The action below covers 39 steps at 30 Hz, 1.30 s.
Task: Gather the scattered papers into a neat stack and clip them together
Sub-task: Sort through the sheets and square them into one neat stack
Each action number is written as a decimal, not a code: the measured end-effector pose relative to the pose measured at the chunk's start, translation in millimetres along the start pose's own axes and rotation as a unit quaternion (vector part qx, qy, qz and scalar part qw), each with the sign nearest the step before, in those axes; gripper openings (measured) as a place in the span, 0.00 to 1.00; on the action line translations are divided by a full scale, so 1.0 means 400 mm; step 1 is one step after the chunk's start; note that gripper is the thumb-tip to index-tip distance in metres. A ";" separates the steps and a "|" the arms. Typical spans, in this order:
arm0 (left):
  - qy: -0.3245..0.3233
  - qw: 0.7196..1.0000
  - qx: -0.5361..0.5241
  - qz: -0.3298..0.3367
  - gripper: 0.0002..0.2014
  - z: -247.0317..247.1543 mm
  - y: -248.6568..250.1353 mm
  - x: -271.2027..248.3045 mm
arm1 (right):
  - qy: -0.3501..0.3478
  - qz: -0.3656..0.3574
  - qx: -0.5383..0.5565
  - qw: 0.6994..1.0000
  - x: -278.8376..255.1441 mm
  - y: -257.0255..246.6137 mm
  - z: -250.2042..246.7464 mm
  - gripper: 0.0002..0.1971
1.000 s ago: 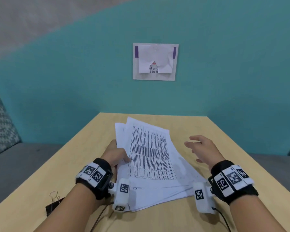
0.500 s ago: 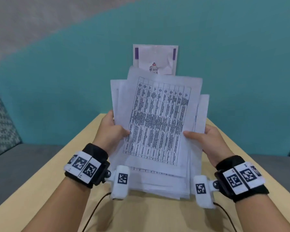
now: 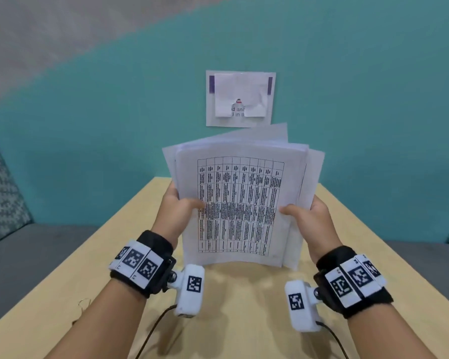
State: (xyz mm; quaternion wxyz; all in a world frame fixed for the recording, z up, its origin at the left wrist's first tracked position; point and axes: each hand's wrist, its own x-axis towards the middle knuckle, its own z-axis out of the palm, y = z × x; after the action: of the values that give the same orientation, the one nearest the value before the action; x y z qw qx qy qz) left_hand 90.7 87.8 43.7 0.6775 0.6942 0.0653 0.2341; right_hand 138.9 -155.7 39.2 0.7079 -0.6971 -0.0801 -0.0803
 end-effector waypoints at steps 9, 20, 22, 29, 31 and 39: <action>-0.001 1.000 -0.013 0.006 0.21 0.002 0.010 0.000 | 0.011 -0.005 0.011 1.000 -0.001 -0.004 -0.007 0.20; -0.014 0.999 0.000 0.042 0.15 0.019 0.025 -0.015 | -0.014 -0.076 -0.021 0.997 -0.005 -0.026 0.007 0.16; -0.023 0.998 -0.009 0.055 0.15 0.029 0.027 -0.019 | -0.013 -0.090 -0.033 0.995 -0.009 -0.027 0.012 0.14; -0.025 0.998 -0.025 0.054 0.20 0.039 0.023 -0.021 | 0.015 -0.071 -0.035 0.997 -0.005 -0.028 0.012 0.14; -0.028 0.999 -0.026 0.016 0.21 0.030 0.007 -0.017 | -0.007 -0.012 -0.037 0.999 -0.003 -0.012 0.001 0.15; -0.050 0.998 -0.043 -0.006 0.24 0.021 -0.012 -0.022 | -0.014 0.006 -0.005 1.000 -0.005 0.010 0.004 0.20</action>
State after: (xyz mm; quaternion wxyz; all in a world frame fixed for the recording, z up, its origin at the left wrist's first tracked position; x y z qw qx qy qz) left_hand 87.4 76.8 37.3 0.7102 0.6752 0.0254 0.1977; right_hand 137.8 -154.0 34.8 0.7035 -0.7023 -0.0858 -0.0670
